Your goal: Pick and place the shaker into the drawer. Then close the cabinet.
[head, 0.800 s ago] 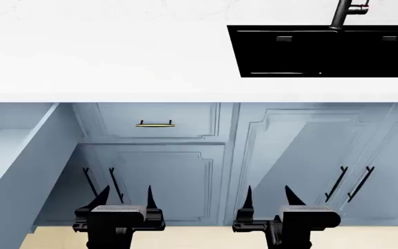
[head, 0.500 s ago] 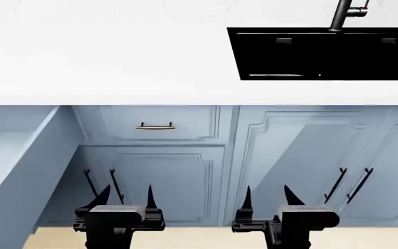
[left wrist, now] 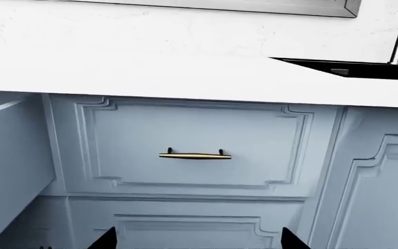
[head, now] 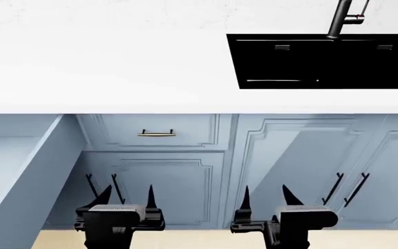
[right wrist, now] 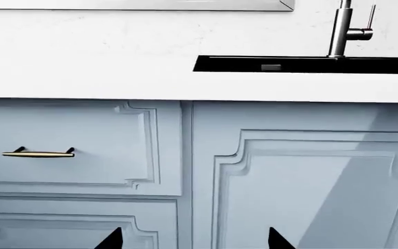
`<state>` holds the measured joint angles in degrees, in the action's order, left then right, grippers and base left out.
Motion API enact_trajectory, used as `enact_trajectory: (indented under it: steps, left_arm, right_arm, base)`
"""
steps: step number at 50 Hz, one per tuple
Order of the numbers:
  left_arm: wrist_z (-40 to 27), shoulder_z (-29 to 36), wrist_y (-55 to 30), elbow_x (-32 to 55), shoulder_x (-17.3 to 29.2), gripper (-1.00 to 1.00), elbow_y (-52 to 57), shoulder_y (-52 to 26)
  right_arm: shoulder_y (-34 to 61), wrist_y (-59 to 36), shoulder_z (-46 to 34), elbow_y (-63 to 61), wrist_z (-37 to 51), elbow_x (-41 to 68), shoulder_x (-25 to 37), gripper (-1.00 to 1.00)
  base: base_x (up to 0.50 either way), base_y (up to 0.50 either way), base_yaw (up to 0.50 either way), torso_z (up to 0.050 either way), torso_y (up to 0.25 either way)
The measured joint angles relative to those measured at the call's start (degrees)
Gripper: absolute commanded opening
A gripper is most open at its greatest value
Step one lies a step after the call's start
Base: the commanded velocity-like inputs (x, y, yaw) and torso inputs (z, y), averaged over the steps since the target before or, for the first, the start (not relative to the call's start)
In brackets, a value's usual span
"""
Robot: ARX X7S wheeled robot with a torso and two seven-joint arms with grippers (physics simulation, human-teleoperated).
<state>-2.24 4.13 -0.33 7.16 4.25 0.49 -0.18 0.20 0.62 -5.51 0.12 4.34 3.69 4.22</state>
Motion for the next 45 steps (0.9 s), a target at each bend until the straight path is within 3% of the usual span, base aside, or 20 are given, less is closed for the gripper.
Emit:
enact_trajectory:
  steps: [8, 45]
  left_arm:
    - [-0.6, 0.6, -0.3, 0.7, 0.5, 1.00, 0.0, -0.1]
    - [-4.1, 2.8, -0.3, 2.3, 2.4, 1.00, -0.8, -0.7]
  right_arm:
    - [0.0, 0.2, -0.7, 0.0, 0.6, 0.5, 0.6, 1.00]
    - [0.2, 0.3, -2.9, 0.0, 1.2, 4.6, 2.7, 1.00]
  base:
    - [0.00, 0.00, 0.00, 0.050, 0.000]
    - [0.00, -0.50, 0.00, 0.000, 0.000]
